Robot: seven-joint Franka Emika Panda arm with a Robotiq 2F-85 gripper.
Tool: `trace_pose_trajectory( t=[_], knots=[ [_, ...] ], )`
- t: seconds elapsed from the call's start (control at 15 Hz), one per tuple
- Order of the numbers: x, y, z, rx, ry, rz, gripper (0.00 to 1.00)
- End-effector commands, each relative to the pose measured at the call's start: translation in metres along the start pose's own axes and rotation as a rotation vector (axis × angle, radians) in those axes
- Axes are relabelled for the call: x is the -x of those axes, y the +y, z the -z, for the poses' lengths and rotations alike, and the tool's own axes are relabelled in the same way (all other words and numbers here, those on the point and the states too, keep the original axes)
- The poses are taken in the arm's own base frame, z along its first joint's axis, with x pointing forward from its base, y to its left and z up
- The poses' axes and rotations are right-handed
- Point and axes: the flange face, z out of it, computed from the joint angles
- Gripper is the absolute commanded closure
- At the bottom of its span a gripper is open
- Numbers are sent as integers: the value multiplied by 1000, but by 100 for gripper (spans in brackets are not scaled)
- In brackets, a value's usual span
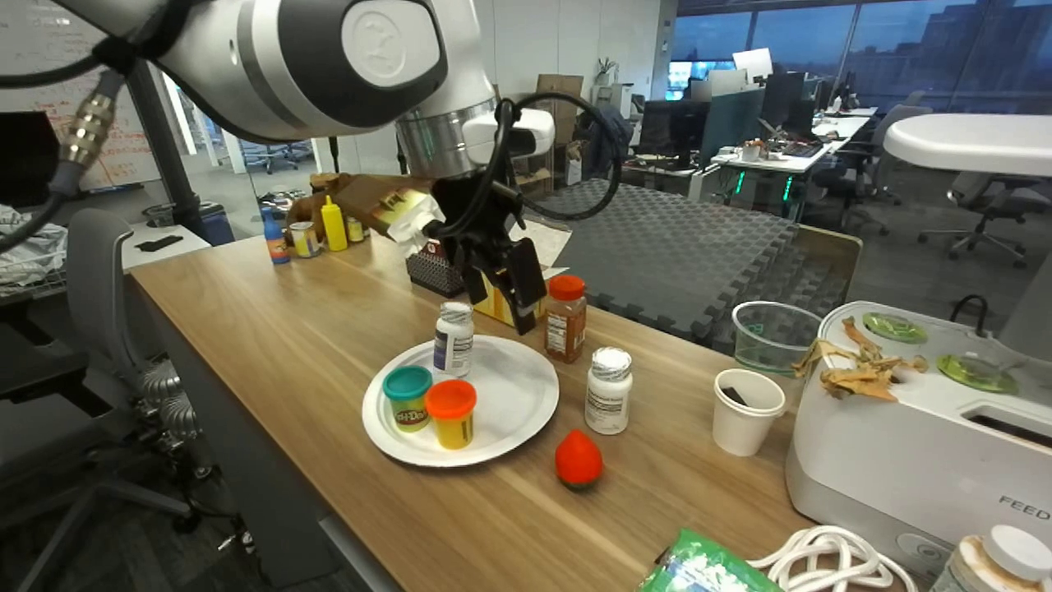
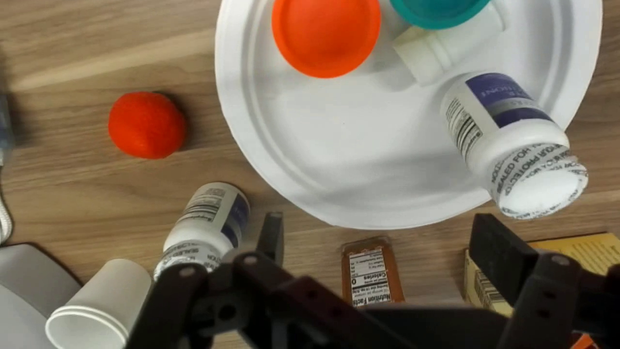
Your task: Put the bottles on the tray
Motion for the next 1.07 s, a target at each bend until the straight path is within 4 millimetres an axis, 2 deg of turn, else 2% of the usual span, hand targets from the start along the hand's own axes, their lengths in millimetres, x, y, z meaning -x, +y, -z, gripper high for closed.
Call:
trace_pose_trajectory(
  t=[0.0, 0.4, 1.0],
  knots=[
    [-12, 0, 14, -38, 32, -9, 1],
    [-17, 11, 16, -33, 36, -44, 0],
    [-36, 72, -4, 7, -24, -121, 0]
  ],
)
